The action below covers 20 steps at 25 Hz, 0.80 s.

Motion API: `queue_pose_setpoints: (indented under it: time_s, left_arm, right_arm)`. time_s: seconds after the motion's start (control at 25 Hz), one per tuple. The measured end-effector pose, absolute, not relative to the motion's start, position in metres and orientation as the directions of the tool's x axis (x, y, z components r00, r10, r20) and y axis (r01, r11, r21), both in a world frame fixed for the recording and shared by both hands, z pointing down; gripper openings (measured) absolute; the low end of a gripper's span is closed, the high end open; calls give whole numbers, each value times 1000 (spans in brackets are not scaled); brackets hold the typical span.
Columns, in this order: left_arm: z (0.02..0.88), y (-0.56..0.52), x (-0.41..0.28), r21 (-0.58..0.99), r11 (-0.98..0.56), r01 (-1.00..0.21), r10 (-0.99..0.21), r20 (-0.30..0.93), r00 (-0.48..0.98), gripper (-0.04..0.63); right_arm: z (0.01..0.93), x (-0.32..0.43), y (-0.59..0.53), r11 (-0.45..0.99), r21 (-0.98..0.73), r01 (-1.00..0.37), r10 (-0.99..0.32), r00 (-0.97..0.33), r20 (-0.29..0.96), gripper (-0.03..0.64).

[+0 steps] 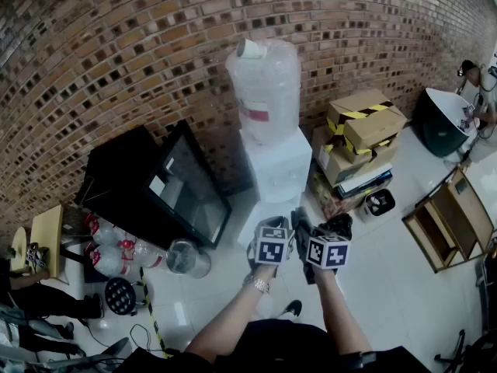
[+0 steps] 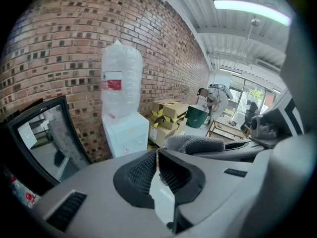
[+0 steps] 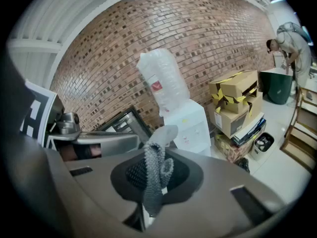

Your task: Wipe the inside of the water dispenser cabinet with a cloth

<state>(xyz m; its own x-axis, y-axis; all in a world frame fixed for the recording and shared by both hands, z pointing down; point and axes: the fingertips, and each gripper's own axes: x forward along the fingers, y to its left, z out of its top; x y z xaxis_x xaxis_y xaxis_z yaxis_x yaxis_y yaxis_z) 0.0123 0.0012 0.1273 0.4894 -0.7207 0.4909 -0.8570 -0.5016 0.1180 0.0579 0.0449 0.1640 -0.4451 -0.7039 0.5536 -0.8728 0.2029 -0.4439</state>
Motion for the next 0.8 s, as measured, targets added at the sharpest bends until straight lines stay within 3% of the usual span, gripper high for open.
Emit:
queue_pose_setpoints:
  time_s: [0.44,0.8]
  left_arm:
    - [120,-98,-56,156,-461,-874,-758,443,479,15]
    - [161,-111,-46,191,-478,-857,-714,484,506,15]
  right_arm:
    - [159,9,-28,184,-389,-903,-732,-390,559,23]
    - [195,30,-41,103,-355,-929,-723,-315,615,23]
